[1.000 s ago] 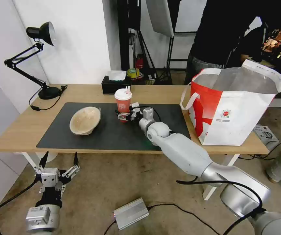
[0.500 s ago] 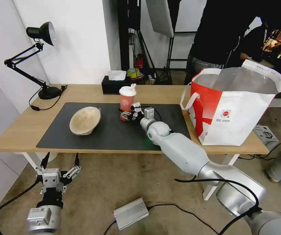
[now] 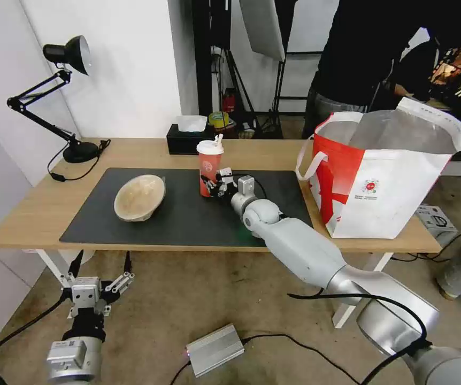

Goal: Pick up the trash from the table and place it into the takeout bag.

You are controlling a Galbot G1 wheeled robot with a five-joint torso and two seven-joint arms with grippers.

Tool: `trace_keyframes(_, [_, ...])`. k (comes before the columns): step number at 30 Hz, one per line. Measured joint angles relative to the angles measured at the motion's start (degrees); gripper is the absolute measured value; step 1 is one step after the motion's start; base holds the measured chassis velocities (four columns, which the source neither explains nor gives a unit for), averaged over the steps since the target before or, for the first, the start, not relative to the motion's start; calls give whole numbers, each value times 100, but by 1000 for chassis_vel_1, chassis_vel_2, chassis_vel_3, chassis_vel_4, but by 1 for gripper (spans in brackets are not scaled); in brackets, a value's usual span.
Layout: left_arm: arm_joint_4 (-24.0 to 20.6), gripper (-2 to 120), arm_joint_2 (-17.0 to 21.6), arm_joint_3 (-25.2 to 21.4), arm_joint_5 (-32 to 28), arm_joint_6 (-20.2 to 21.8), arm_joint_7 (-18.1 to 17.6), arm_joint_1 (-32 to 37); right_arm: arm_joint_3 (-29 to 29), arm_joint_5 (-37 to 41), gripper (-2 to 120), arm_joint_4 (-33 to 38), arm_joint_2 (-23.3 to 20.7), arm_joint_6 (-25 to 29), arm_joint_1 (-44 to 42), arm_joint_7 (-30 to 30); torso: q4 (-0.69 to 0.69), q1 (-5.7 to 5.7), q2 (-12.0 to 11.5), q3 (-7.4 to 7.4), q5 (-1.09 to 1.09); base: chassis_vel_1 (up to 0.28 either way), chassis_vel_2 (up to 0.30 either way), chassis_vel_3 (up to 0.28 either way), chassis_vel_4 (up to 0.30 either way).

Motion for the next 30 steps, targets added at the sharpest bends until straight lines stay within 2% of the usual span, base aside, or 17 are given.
trace_keyframes(1, [0, 100, 0, 0, 0, -1, 0, 0, 0, 5, 8, 36, -24, 0, -2, 8, 0, 0, 0, 0, 0, 0, 0, 0, 0])
trace_keyframes(5, [-10, 100, 1, -9, 0, -2, 0, 1, -4, 10, 4, 89, -71, 1, -12, 23, 0, 0, 0, 0, 0, 0, 0, 0, 0])
trace_keyframes(23, [-35, 100, 25, -18, -1, 14, 1, 7, -90, 120, 4, 698, -453, -27, -55, 244, 0, 0, -1, 0, 0, 0, 0, 0, 0])
trace_keyframes(30, [-76, 100, 56, -9, -2, 30, 13, -7, -147, 359, 4, 1415, -804, -198, 21, 448, 0, 0, 0, 0, 0, 0, 0, 0, 0])
